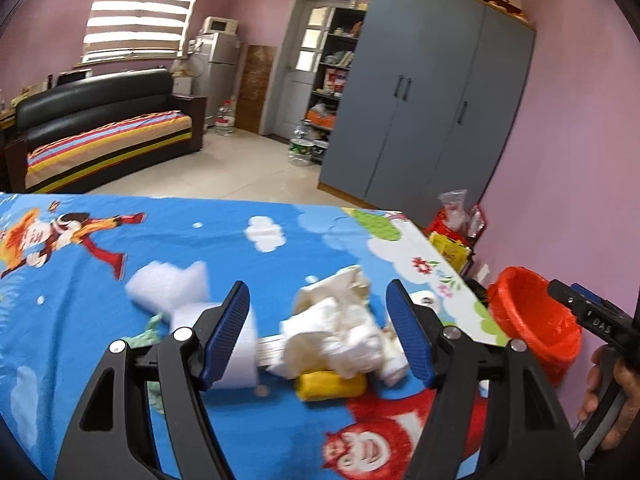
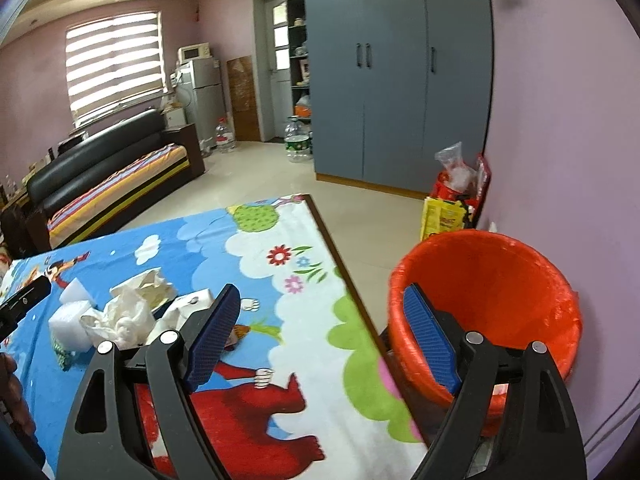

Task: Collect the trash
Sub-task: 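Grasp the white foam block with the left tool while the right tool grasps the paper cup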

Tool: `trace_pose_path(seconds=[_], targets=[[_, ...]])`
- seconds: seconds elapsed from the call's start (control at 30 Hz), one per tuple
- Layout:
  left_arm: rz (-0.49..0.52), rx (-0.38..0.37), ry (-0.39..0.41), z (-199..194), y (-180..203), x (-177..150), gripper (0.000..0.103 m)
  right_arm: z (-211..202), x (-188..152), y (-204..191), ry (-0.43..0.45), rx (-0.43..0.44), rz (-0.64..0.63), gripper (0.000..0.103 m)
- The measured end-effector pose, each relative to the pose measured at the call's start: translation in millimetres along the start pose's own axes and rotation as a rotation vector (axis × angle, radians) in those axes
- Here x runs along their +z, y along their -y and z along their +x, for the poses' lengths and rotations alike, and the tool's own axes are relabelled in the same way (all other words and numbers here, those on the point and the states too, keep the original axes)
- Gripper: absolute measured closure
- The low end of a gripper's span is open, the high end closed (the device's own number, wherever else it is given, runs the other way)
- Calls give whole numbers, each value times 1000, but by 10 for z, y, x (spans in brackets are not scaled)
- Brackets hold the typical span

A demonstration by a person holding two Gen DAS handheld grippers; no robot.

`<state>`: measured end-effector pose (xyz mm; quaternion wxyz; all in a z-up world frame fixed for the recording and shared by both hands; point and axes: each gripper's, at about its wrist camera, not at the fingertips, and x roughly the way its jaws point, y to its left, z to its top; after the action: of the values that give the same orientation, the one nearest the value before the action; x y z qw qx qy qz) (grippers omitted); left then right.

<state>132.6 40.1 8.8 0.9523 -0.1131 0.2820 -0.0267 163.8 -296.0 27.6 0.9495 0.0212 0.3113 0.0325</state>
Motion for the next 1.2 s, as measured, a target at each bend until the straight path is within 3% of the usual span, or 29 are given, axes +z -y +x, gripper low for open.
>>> trace_pose_path(seconds=[0.3, 0.43, 0.5, 0.87, 1.03, 1.1, 1.2], targets=[[-47, 63, -36, 83, -353, -128, 34, 129, -14, -298, -29, 40, -40, 23], [-57, 78, -61, 150, -406, -168, 34, 191, -20, -424, -39, 45, -75, 23], [-62, 91, -78, 208, -435, -187, 27, 223, -27, -466, -47, 64, -80, 23], [-67, 149, -170, 456, -541, -294, 27, 478, -65, -663, -109, 103, -87, 18], [-61, 168, -207, 520, -553, -345, 28, 656, -116, -824, -146, 123, -107, 18], [-58, 172, -216, 533, -569, -360, 36, 736, -145, -886, -163, 129, -116, 18], [-57, 175, -224, 530, -578, -374, 37, 852, -193, -974, -189, 132, -134, 18]])
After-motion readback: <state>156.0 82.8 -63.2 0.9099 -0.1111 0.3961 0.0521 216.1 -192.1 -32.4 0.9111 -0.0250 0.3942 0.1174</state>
